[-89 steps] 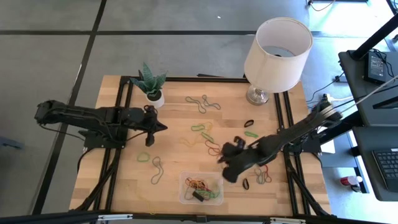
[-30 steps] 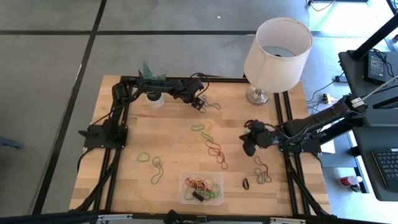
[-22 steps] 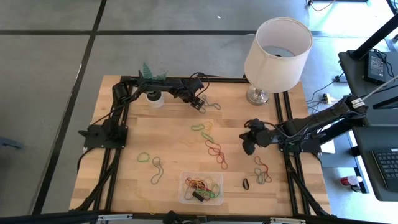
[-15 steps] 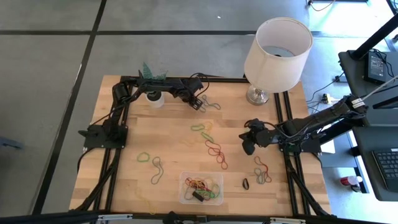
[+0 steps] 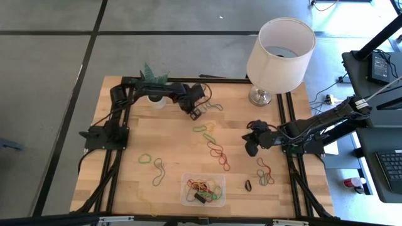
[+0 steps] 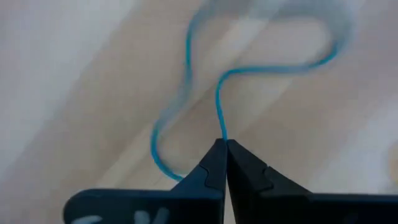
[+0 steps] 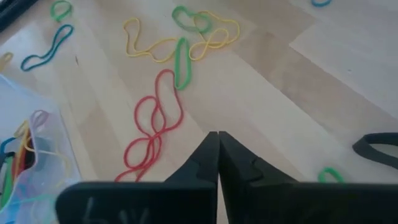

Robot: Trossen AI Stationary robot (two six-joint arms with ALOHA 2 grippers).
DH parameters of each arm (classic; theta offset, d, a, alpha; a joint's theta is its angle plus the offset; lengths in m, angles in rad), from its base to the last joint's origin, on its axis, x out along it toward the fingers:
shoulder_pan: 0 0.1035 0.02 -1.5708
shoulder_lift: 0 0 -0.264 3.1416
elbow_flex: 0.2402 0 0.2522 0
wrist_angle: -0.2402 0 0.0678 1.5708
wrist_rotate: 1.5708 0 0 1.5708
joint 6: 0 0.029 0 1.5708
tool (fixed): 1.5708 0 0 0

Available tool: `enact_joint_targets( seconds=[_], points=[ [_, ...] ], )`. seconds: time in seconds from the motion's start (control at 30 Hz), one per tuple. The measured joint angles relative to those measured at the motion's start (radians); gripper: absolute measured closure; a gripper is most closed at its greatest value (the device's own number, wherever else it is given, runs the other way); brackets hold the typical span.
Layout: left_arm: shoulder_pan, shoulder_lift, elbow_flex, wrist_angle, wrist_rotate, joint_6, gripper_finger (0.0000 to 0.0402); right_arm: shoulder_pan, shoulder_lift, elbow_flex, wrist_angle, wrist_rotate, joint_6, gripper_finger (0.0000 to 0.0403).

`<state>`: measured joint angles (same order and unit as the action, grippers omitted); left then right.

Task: Pick and place rubber bands into bin
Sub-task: Put the blue rubber band into the transparent bin

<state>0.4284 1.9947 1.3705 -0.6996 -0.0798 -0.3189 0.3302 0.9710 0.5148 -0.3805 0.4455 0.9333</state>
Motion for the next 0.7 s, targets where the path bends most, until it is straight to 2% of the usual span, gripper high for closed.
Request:
enact_joint_targets(
  seconds=[0.3, 0.7],
  points=[
    [-0.08, -0.142, 0.007, -0.056, -0.041, 0.026, 0.04, -0.001, 0.0, 0.0, -0.013, 0.032, -0.002, 0.0395],
    [-0.276, -0.326, 0.008, -0.082, -0.064, -0.025, 0.04, -0.001, 0.0, 0.0, -0.013, 0.033, -0.054, 0.0395]
  ],
)
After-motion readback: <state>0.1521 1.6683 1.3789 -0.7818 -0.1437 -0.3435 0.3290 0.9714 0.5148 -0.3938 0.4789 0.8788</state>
